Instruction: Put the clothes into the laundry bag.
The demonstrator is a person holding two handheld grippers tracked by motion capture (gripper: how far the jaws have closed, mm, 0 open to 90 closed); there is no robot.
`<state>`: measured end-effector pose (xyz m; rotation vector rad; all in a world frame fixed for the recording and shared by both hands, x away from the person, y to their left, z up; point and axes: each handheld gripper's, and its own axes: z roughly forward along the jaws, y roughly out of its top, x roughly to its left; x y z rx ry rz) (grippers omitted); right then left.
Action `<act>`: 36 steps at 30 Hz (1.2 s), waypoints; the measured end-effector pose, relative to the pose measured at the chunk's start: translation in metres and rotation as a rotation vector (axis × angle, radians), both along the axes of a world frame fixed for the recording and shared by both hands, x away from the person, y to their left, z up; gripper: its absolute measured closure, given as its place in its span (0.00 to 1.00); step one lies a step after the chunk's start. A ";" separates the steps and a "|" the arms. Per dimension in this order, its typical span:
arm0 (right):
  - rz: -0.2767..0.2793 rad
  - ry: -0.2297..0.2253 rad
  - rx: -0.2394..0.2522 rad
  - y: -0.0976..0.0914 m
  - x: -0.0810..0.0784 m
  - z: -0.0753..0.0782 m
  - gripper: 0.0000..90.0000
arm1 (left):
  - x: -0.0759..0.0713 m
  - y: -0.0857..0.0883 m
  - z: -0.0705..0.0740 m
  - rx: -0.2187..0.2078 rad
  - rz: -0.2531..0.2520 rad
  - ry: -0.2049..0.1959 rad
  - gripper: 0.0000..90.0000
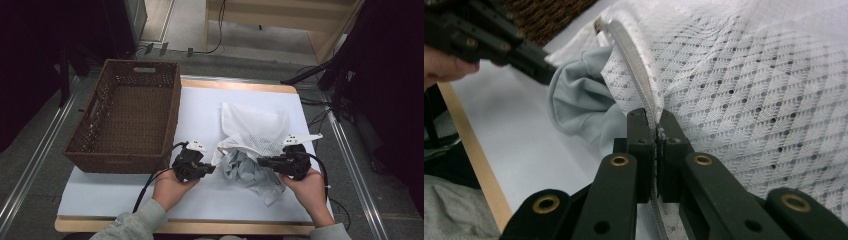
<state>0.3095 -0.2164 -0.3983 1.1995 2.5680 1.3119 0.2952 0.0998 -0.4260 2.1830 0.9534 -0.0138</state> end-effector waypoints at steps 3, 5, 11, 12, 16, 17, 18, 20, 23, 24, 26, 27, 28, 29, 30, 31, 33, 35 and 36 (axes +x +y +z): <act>0.006 -0.017 -0.006 0.007 0.001 0.002 0.98 | -0.010 0.004 -0.004 0.011 -0.005 0.010 0.99; 0.012 -0.027 -0.005 0.012 0.003 0.004 0.98 | -0.013 0.008 -0.007 0.019 0.000 0.019 0.99; 0.009 -0.050 -0.005 0.023 0.011 0.009 0.98 | -0.018 0.022 -0.010 -0.007 0.046 0.035 0.98; 0.011 -0.059 0.002 0.024 0.010 0.011 0.98 | -0.019 0.023 -0.011 -0.014 0.049 0.040 0.98; 0.017 -0.092 0.036 0.026 0.006 0.020 0.98 | -0.022 0.028 -0.017 -0.044 0.072 0.073 0.98; 0.022 -0.095 0.051 0.027 0.005 0.023 0.98 | -0.022 0.030 -0.019 -0.042 0.073 0.077 0.98; 0.026 -0.101 0.056 0.028 0.004 0.026 0.98 | -0.022 0.030 -0.020 -0.036 0.075 0.078 0.98; 0.041 -0.116 0.053 0.030 0.000 0.031 0.98 | -0.022 0.031 -0.021 -0.028 0.079 0.070 0.98; 0.057 -0.103 0.031 0.030 -0.004 0.029 0.98 | -0.021 0.033 -0.018 -0.046 0.084 0.068 0.95; 0.059 -0.093 0.023 0.030 -0.005 0.026 0.98 | -0.021 0.033 -0.016 -0.041 0.084 0.059 0.94; 0.060 -0.072 0.010 0.028 -0.005 0.020 0.98 | -0.022 0.033 -0.011 -0.047 0.072 0.051 0.90; 0.058 -0.061 0.007 0.027 -0.004 0.017 0.98 | -0.023 0.034 -0.007 -0.056 0.069 0.036 0.88; 0.054 -0.057 0.006 0.027 -0.004 0.017 0.98 | -0.024 0.034 -0.004 -0.062 0.064 0.027 0.85; 0.055 -0.057 0.008 0.026 -0.003 0.017 0.98 | -0.025 0.034 0.000 -0.064 0.056 0.019 0.82; 0.055 -0.059 0.007 0.026 -0.003 0.017 0.98 | -0.027 0.033 0.004 -0.065 0.048 0.004 0.79; 0.056 -0.061 0.007 0.026 -0.004 0.018 0.98 | -0.029 0.033 0.010 -0.056 0.039 -0.017 0.77; 0.057 -0.063 0.003 0.027 -0.005 0.018 0.98 | -0.032 0.031 0.017 -0.064 0.029 -0.050 0.75; 0.057 -0.062 0.003 0.027 -0.005 0.018 0.98 | -0.034 0.029 0.020 -0.052 0.016 -0.071 0.81; 0.055 -0.060 0.003 0.027 -0.005 0.018 0.98 | -0.034 0.028 0.018 -0.043 0.011 -0.077 0.89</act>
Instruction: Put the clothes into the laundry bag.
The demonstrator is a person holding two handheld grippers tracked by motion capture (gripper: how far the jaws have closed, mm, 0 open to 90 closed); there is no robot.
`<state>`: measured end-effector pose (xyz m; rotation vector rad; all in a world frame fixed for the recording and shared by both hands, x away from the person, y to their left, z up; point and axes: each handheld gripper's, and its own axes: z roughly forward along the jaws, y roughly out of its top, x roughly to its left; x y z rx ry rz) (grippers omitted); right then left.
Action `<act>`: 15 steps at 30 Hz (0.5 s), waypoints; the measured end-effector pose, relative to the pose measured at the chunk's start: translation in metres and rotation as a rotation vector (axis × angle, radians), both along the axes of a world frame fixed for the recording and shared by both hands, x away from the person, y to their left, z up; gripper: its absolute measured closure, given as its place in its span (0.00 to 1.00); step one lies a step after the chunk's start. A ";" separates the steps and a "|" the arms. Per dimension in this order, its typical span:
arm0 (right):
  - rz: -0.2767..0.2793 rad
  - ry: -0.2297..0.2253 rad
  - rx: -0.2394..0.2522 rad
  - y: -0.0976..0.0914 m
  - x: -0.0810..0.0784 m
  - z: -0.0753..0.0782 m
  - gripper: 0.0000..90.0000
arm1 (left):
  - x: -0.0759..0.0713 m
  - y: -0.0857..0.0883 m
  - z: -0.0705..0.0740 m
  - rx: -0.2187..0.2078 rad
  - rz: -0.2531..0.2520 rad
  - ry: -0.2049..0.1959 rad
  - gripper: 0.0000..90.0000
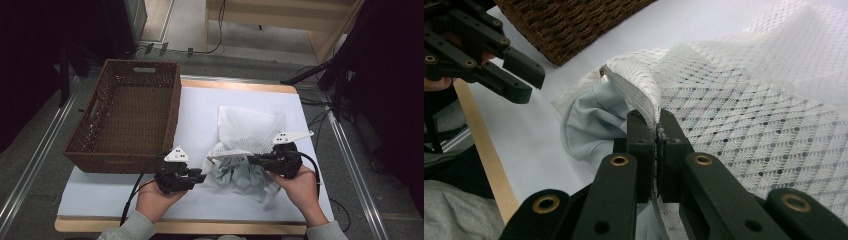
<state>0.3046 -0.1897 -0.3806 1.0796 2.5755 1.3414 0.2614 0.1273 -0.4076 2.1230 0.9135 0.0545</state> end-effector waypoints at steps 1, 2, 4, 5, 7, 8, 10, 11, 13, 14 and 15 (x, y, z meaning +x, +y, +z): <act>0.000 0.001 0.000 0.000 0.000 0.000 0.98 | 0.001 -0.002 -0.004 0.010 -0.006 0.010 0.94; 0.000 0.000 0.000 0.000 0.000 0.000 0.98 | 0.002 -0.003 -0.007 0.014 -0.008 0.012 1.00; -0.001 0.002 0.001 0.000 -0.001 0.001 0.98 | 0.006 -0.006 -0.015 0.012 -0.011 0.036 1.00; -0.001 0.001 0.001 0.000 -0.001 0.001 0.98 | 0.008 -0.007 -0.019 0.007 -0.013 0.046 1.00; 0.000 -0.003 0.003 -0.001 -0.001 0.001 0.98 | 0.011 -0.011 -0.024 0.017 -0.011 0.033 1.00; 0.000 -0.003 0.003 -0.001 -0.001 0.001 0.98 | 0.013 -0.013 -0.027 0.022 -0.009 0.033 1.00; 0.000 -0.003 0.004 -0.001 -0.001 0.001 0.98 | 0.015 -0.019 -0.031 0.045 -0.016 0.053 1.00; -0.003 0.000 0.004 -0.001 -0.001 0.001 0.98 | 0.015 -0.023 -0.033 0.056 -0.023 0.051 1.00; -0.004 0.000 0.004 -0.001 -0.001 0.001 0.98 | 0.017 -0.032 -0.036 0.066 -0.038 0.055 1.00; -0.004 0.001 0.003 0.000 -0.001 0.002 0.98 | 0.017 -0.035 -0.036 0.063 -0.040 0.056 1.00; -0.005 0.001 0.003 0.000 -0.001 0.002 0.98 | 0.018 -0.039 -0.037 0.064 -0.047 0.052 1.00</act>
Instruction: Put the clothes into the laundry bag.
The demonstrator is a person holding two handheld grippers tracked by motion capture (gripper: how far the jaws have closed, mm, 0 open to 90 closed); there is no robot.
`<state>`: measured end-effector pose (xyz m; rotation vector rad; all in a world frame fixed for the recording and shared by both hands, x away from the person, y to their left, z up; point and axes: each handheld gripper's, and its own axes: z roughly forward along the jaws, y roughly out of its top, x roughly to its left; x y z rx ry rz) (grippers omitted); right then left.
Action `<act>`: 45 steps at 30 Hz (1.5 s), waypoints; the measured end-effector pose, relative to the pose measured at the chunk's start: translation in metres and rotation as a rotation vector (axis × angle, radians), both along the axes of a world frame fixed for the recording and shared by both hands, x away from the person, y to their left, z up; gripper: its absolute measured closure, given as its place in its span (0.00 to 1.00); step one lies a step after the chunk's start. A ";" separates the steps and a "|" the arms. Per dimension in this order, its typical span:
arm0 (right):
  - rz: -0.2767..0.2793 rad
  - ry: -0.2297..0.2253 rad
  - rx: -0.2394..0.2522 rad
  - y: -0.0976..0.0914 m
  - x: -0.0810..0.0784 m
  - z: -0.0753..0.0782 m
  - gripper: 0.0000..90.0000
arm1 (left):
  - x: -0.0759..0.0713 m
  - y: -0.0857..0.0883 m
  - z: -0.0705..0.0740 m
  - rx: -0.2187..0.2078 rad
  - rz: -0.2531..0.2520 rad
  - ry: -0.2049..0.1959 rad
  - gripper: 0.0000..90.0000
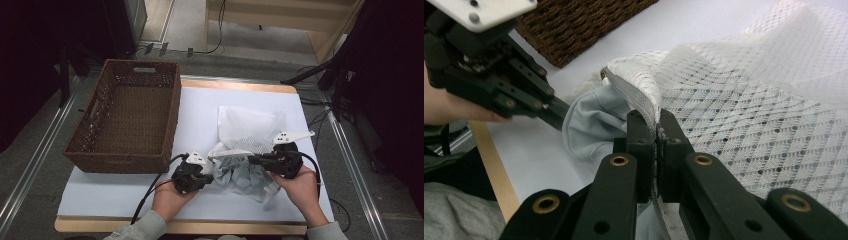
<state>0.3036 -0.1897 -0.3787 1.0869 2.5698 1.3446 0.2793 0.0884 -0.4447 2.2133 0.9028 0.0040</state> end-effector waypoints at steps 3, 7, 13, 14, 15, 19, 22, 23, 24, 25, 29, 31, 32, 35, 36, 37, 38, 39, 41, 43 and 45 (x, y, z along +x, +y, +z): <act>-0.001 -0.004 0.002 0.002 0.000 0.001 0.98 | 0.005 -0.011 -0.001 -0.004 -0.012 0.003 1.00; -0.004 0.001 0.002 0.004 0.002 0.000 0.98 | 0.011 -0.022 -0.002 -0.024 -0.019 -0.002 1.00; -0.009 0.004 -0.001 0.004 0.006 -0.002 0.98 | 0.018 -0.046 0.003 -0.044 -0.043 -0.031 1.00; -0.012 0.007 -0.002 0.004 0.007 -0.002 0.98 | 0.021 -0.051 0.003 -0.036 -0.046 -0.031 1.00; -0.012 0.005 -0.002 0.004 0.007 -0.003 0.98 | 0.022 -0.054 0.003 -0.036 -0.047 -0.037 1.00; -0.021 0.009 -0.006 0.003 0.008 -0.003 0.98 | 0.030 -0.070 0.004 -0.033 -0.051 -0.050 1.00; -0.020 0.013 -0.004 0.002 0.008 -0.004 0.98 | 0.038 -0.078 0.004 -0.032 -0.051 -0.069 1.00; -0.019 0.012 -0.003 0.001 0.008 -0.004 0.98 | 0.040 -0.080 0.005 -0.037 -0.045 -0.066 1.00; -0.018 0.013 -0.003 0.001 0.008 -0.004 0.98 | 0.042 -0.082 0.005 -0.043 -0.031 -0.079 1.00; -0.017 0.010 -0.001 0.001 0.007 -0.004 0.98 | 0.043 -0.083 0.006 -0.042 -0.029 -0.091 1.00; -0.011 0.004 0.013 0.000 0.006 -0.002 0.98 | 0.050 -0.087 0.007 -0.067 0.005 -0.115 1.00; -0.007 0.000 0.015 0.000 0.005 -0.001 0.98 | 0.052 -0.088 0.008 -0.068 0.010 -0.128 1.00; -0.003 -0.002 0.020 0.000 0.004 0.000 0.98 | 0.053 -0.088 0.008 -0.069 0.015 -0.130 1.00; 0.015 -0.009 0.065 -0.001 0.000 0.005 0.98 | 0.056 -0.085 0.012 -0.084 0.043 -0.155 1.00; 0.017 -0.009 0.070 -0.001 -0.002 0.007 0.98 | 0.057 -0.084 0.013 -0.107 0.049 -0.161 1.00; 0.017 -0.014 0.072 -0.001 -0.003 0.008 0.98 | 0.057 -0.084 0.015 -0.112 0.045 -0.160 1.00; 0.018 -0.020 0.067 -0.002 -0.004 0.008 0.98 | 0.059 -0.086 0.014 -0.105 0.031 -0.152 1.00; 0.012 -0.017 0.058 -0.003 -0.004 0.006 0.98 | 0.061 -0.087 0.013 -0.092 0.024 -0.149 1.00; 0.007 -0.002 0.052 -0.006 -0.003 0.002 0.98 | 0.064 -0.089 0.009 -0.074 0.016 -0.138 1.00; -0.006 0.014 0.037 -0.008 -0.001 -0.002 0.98 | 0.068 -0.090 0.005 -0.060 0.014 -0.138 1.00; -0.016 0.025 0.030 -0.010 0.001 -0.004 0.98 | 0.072 -0.093 0.004 -0.057 0.014 -0.131 1.00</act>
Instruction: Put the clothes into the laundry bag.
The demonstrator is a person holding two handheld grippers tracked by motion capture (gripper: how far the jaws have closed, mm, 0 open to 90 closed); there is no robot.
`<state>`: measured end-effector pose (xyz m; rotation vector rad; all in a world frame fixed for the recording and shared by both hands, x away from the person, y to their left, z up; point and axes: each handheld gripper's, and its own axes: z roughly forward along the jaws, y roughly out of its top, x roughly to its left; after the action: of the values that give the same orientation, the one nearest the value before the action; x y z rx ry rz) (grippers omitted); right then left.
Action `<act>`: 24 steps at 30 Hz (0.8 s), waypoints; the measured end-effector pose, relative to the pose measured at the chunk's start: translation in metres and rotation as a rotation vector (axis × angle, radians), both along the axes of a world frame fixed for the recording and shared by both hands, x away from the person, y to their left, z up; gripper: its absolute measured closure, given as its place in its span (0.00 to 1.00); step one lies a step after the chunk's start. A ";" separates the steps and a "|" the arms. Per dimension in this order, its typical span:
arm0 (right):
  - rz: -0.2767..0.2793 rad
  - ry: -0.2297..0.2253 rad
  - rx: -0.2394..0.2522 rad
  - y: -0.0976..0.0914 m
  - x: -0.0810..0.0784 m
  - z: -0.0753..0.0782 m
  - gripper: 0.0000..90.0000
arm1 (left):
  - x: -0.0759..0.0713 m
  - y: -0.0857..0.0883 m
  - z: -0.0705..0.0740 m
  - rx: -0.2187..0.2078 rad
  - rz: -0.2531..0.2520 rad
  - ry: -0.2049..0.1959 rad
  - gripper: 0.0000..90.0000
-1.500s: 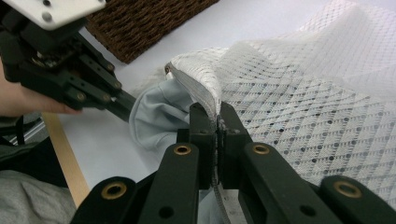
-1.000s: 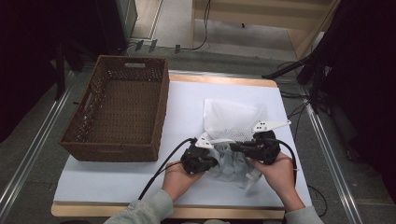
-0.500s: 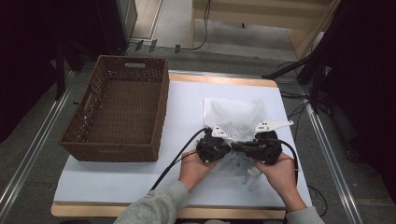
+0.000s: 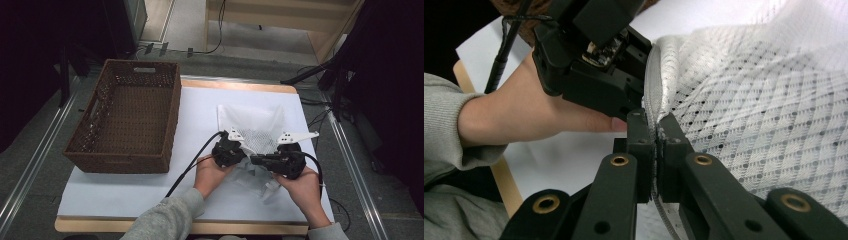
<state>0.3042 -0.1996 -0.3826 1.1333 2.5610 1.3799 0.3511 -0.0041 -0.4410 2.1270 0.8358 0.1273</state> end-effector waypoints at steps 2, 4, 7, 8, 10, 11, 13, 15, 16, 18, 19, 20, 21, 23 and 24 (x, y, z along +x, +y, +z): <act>-0.002 0.009 -0.004 -0.001 0.001 -0.002 0.98 | 0.003 -0.003 -0.001 0.018 0.003 -0.001 1.00; -0.005 0.020 -0.009 -0.001 0.002 -0.004 0.98 | 0.005 -0.006 -0.001 0.039 0.009 -0.011 1.00; -0.001 0.018 -0.013 -0.001 0.001 -0.004 0.98 | 0.011 -0.009 -0.001 0.050 0.034 -0.028 1.00; 0.003 0.014 -0.013 -0.001 0.001 -0.004 0.98 | 0.013 -0.010 -0.001 0.048 0.048 -0.027 1.00; 0.006 0.019 -0.017 0.000 -0.001 -0.004 0.98 | 0.017 -0.011 -0.002 0.051 0.058 -0.022 1.00; 0.008 0.020 -0.016 0.000 -0.001 -0.004 0.98 | 0.019 -0.012 -0.003 0.056 0.061 -0.021 1.00; 0.013 0.018 -0.018 -0.001 -0.002 -0.004 0.98 | 0.023 -0.012 -0.005 0.068 0.059 -0.016 1.00; 0.001 0.018 -0.026 -0.002 -0.002 -0.005 0.98 | 0.025 -0.011 -0.005 0.053 0.041 0.002 1.00; -0.004 0.020 -0.028 -0.003 -0.001 -0.006 0.98 | 0.024 -0.010 -0.004 0.043 0.038 0.013 1.00; -0.013 0.029 -0.024 -0.006 0.001 -0.007 0.98 | 0.024 -0.005 0.000 0.029 0.016 0.025 1.00; -0.013 0.030 -0.024 -0.007 0.001 -0.008 0.98 | 0.022 -0.004 0.002 0.022 0.008 0.033 1.00; -0.016 0.028 -0.021 -0.008 0.001 -0.008 0.98 | 0.021 -0.002 0.004 0.020 -0.005 0.031 1.00; -0.019 0.028 -0.023 -0.008 0.001 -0.008 0.98 | 0.020 0.000 0.007 0.025 -0.014 0.031 1.00; -0.021 0.025 -0.022 -0.009 0.001 -0.008 0.98 | 0.016 0.005 0.012 0.023 -0.028 0.039 1.00; -0.024 0.027 -0.022 -0.010 0.001 -0.008 0.98 | 0.014 0.008 0.014 0.011 -0.039 0.044 1.00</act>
<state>0.3054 -0.2094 -0.3903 1.1836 2.5657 1.3375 0.3656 0.0039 -0.4267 2.1620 0.8198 0.0655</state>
